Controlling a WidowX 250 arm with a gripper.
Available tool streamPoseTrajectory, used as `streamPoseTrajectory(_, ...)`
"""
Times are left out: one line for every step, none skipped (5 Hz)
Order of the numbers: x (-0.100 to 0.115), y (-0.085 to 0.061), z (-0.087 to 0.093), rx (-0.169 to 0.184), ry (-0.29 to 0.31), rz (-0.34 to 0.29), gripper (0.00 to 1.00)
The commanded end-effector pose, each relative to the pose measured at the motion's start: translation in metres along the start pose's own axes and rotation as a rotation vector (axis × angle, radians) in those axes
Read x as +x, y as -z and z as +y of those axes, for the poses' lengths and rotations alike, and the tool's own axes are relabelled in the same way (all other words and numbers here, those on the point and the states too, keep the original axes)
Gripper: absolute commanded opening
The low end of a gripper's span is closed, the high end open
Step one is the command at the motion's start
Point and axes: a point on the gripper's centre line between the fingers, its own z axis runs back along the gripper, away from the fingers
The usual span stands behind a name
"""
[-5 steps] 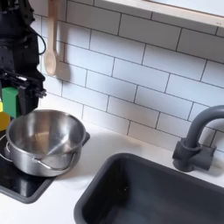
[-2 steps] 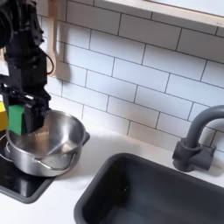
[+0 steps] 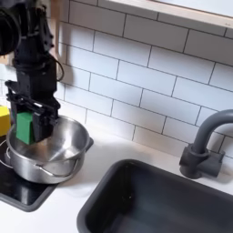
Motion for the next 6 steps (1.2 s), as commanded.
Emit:
streamPoseTrajectory(0.004, 0.004, -0.003, 0.003, 0.006, -0.006, 0.00)
streamPoseTrajectory(0.004, 0.006, -0.003, -0.005, 0.010, -0.004, 0.00)
streamPoseTrajectory(0.003, 0.005, -0.002, 0.002, 0.005, 0.005, 1.00)
streamPoseTrajectory(0.002, 0.003, -0.002, 0.002, 0.006, -0.006, 1.00)
streamPoseTrajectory(0.000, -0.002, -0.001, 0.006, -0.002, -0.022, 1.00)
streamPoseTrajectory(-0.004, -0.007, 0.003, 0.001, -0.021, -0.042, 1.00)
